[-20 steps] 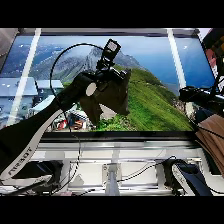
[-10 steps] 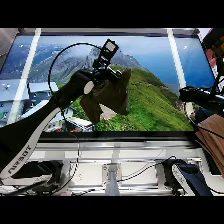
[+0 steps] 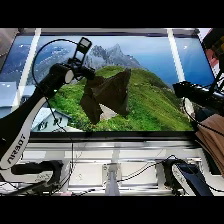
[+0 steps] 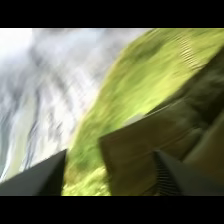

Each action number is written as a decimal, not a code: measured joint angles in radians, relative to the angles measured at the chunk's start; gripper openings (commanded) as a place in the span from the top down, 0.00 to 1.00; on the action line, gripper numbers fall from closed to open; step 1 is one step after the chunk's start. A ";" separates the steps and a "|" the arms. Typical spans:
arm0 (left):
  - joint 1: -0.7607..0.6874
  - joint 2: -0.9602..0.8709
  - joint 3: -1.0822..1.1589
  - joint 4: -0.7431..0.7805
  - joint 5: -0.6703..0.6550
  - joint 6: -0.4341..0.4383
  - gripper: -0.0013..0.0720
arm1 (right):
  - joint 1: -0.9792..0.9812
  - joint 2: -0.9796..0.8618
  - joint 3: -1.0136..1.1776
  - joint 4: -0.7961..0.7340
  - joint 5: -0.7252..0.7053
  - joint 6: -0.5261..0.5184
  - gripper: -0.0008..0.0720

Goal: Fold the clothes and pants, and hang the long-sleeved shirts on hangers.

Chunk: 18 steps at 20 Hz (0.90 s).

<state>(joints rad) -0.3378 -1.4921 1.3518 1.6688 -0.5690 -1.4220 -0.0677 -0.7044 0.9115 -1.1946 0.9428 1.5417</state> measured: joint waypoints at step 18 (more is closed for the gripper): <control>0.283 -0.263 0.032 -0.777 -0.194 0.221 0.12 | 0.000 -0.112 0.000 0.064 0.004 -0.068 0.52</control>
<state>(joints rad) -0.0547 -1.7554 1.3842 0.8913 -0.7628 -1.2011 -0.0677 -0.8165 0.9115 -1.1305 0.9470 1.4734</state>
